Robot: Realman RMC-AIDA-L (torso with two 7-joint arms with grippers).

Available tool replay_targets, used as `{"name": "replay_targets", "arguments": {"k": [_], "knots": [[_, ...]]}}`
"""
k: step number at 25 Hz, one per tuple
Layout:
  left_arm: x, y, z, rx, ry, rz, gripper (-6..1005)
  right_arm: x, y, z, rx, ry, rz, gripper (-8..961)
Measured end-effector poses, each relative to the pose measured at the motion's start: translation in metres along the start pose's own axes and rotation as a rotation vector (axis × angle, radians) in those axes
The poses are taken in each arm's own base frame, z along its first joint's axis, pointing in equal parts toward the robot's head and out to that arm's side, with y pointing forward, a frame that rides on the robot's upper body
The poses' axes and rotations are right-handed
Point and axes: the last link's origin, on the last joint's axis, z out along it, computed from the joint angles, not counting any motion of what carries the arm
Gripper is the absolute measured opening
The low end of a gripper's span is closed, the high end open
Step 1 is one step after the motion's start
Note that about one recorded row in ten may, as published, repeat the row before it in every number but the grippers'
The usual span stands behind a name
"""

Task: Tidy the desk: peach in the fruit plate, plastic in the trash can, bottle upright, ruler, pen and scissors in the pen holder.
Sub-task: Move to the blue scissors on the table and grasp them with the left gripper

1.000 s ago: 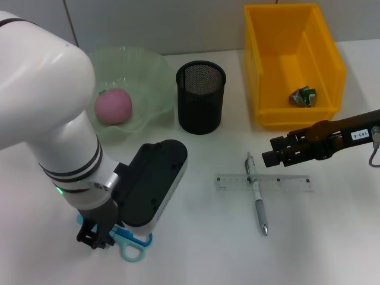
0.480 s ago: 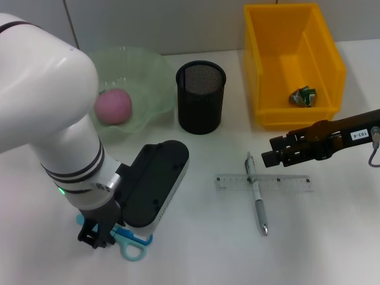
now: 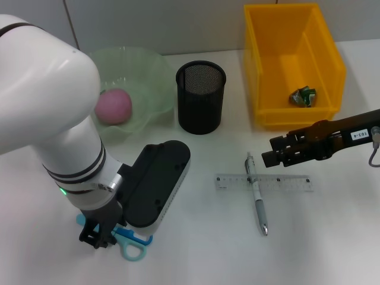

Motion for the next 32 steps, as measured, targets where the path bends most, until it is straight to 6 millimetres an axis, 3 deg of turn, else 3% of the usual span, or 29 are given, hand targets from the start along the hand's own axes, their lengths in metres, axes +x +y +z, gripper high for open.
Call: {"name": "replay_targets", "arguments": {"k": [32], "knots": [[0.0023,0.002,0.0023,-0.008,0.0,-0.004,266,0.0014,0.0007,-0.0018,-0.007,0.007,0.002,769]]}}
